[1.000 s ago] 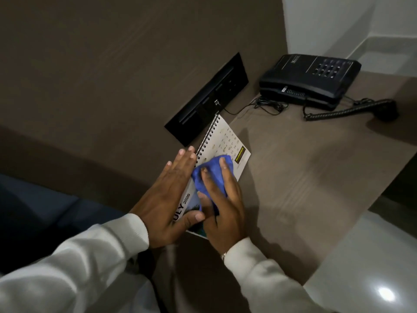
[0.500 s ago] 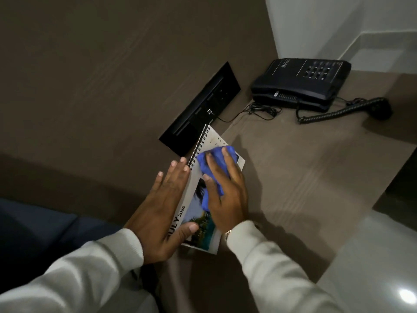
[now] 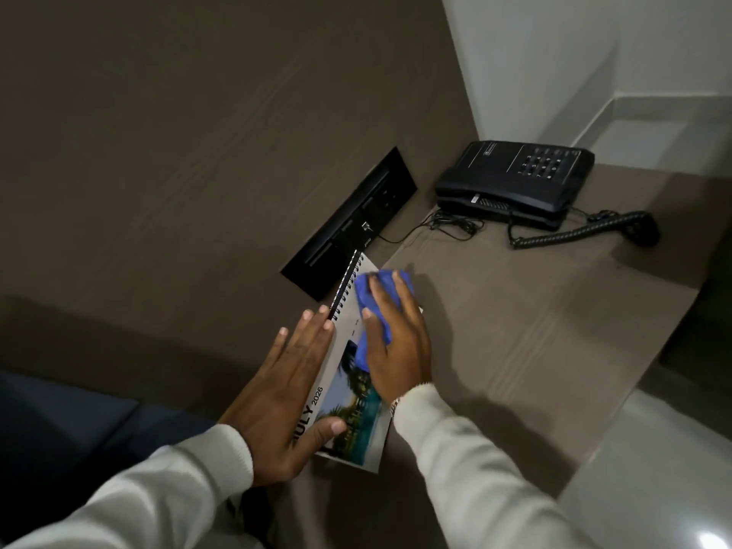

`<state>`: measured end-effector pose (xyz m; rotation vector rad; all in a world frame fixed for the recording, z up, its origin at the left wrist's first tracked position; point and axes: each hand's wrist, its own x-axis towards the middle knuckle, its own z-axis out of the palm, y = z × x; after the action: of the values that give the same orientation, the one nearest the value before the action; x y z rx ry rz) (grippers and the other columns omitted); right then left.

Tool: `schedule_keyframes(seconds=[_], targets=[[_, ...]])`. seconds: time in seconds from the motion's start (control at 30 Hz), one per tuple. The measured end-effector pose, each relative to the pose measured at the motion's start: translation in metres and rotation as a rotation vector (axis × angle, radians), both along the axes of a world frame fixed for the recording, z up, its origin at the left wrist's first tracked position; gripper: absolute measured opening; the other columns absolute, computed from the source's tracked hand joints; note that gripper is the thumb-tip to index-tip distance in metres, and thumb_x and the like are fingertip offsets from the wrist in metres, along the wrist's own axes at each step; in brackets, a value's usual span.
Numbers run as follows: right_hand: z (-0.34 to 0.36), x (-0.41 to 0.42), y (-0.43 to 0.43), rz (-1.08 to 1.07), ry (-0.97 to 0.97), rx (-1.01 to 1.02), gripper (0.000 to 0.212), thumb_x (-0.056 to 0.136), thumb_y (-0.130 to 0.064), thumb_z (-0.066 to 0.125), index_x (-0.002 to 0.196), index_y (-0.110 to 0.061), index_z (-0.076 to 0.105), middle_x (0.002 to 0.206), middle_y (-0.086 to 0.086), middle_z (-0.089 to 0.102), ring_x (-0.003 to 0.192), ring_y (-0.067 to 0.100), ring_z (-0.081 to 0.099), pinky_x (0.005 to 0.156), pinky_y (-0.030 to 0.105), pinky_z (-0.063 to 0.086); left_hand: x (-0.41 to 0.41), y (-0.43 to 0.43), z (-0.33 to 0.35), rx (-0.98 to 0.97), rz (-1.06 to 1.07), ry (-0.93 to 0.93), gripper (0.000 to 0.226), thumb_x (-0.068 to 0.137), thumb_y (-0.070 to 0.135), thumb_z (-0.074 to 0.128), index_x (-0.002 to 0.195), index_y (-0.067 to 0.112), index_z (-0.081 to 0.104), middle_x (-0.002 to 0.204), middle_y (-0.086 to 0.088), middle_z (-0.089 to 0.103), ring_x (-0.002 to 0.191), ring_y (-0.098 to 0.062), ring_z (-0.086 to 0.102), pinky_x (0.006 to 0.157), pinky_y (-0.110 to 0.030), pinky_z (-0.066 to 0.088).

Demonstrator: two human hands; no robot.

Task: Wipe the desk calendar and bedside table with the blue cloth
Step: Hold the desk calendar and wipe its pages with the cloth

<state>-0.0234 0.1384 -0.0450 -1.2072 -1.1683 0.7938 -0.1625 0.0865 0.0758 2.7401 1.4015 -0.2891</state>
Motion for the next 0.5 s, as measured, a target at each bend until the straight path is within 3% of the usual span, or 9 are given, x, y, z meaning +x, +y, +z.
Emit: schedule_keyframes(seconds=[0.07, 0.13, 0.23, 0.33, 0.4, 0.47, 0.5], targets=[[-0.013, 0.004, -0.016, -0.013, 0.001, -0.059, 0.047, 0.095, -0.026, 0.045, 0.135, -0.047, 0.030, 0.157, 0.001, 0.024, 0.141, 0.021, 0.029, 0.106, 0.049, 0.041, 0.000, 0.000, -0.001, -0.014, 0.009, -0.012, 0.095, 0.087, 0.065, 0.033, 0.152, 0.008, -0.006, 0.165, -0.007, -0.011, 0.152, -0.023, -0.010, 0.122, -0.046, 0.002], [-0.021, 0.002, -0.033, 0.010, 0.006, -0.051, 0.044, 0.094, -0.032, 0.043, 0.130, -0.052, 0.031, 0.157, -0.001, 0.024, 0.140, 0.017, 0.030, 0.106, 0.045, 0.042, -0.002, 0.000, -0.002, -0.018, 0.000, -0.019, 0.096, 0.087, 0.065, 0.035, 0.152, 0.010, -0.008, 0.165, -0.006, -0.012, 0.152, -0.023, -0.010, 0.122, -0.046, 0.003], [-0.008, -0.003, -0.035, 0.081, 0.058, 0.007, 0.040, 0.095, -0.040, 0.040, 0.129, -0.058, 0.032, 0.157, -0.010, 0.020, 0.140, 0.009, 0.029, 0.105, 0.024, 0.040, -0.003, 0.000, -0.003, -0.011, -0.027, -0.026, 0.096, 0.087, 0.065, 0.037, 0.152, 0.011, -0.008, 0.165, -0.006, -0.010, 0.152, -0.024, -0.009, 0.122, -0.043, 0.001], [0.013, -0.004, -0.009, 0.064, 0.030, 0.072, 0.041, 0.097, -0.042, 0.037, 0.136, -0.053, 0.030, 0.158, -0.011, 0.017, 0.142, 0.006, 0.021, 0.103, 0.006, 0.020, -0.003, 0.000, -0.003, -0.005, -0.032, -0.021, 0.098, 0.086, 0.066, 0.038, 0.152, 0.008, -0.006, 0.165, -0.008, -0.008, 0.152, -0.024, -0.009, 0.123, -0.041, -0.001], [0.012, -0.001, 0.004, 0.014, 0.055, 0.032, 0.041, 0.098, -0.034, 0.041, 0.138, -0.043, 0.036, 0.158, -0.005, 0.021, 0.142, 0.010, 0.023, 0.109, 0.012, 0.025, -0.003, 0.000, -0.003, -0.007, -0.026, -0.013, 0.099, 0.086, 0.065, 0.039, 0.152, 0.006, -0.004, 0.165, -0.011, -0.007, 0.152, -0.026, -0.009, 0.123, -0.044, 0.001], [0.000, 0.002, -0.001, -0.003, 0.088, -0.081, 0.043, 0.097, -0.024, 0.046, 0.138, -0.033, 0.041, 0.157, -0.001, 0.023, 0.142, 0.016, 0.025, 0.112, 0.033, 0.035, -0.002, 0.001, -0.003, -0.017, -0.022, -0.009, 0.100, 0.085, 0.063, 0.042, 0.152, 0.005, -0.005, 0.164, -0.012, -0.008, 0.152, -0.027, -0.009, 0.122, -0.046, 0.002], [-0.007, 0.002, -0.011, -0.010, 0.078, -0.132, 0.043, 0.097, -0.021, 0.046, 0.138, -0.030, 0.041, 0.157, -0.001, 0.022, 0.141, 0.016, 0.026, 0.110, 0.037, 0.038, -0.002, 0.001, -0.003, -0.020, -0.020, -0.007, 0.100, 0.085, 0.063, 0.042, 0.152, 0.005, -0.005, 0.164, -0.012, -0.009, 0.152, -0.027, -0.009, 0.122, -0.046, 0.003]])
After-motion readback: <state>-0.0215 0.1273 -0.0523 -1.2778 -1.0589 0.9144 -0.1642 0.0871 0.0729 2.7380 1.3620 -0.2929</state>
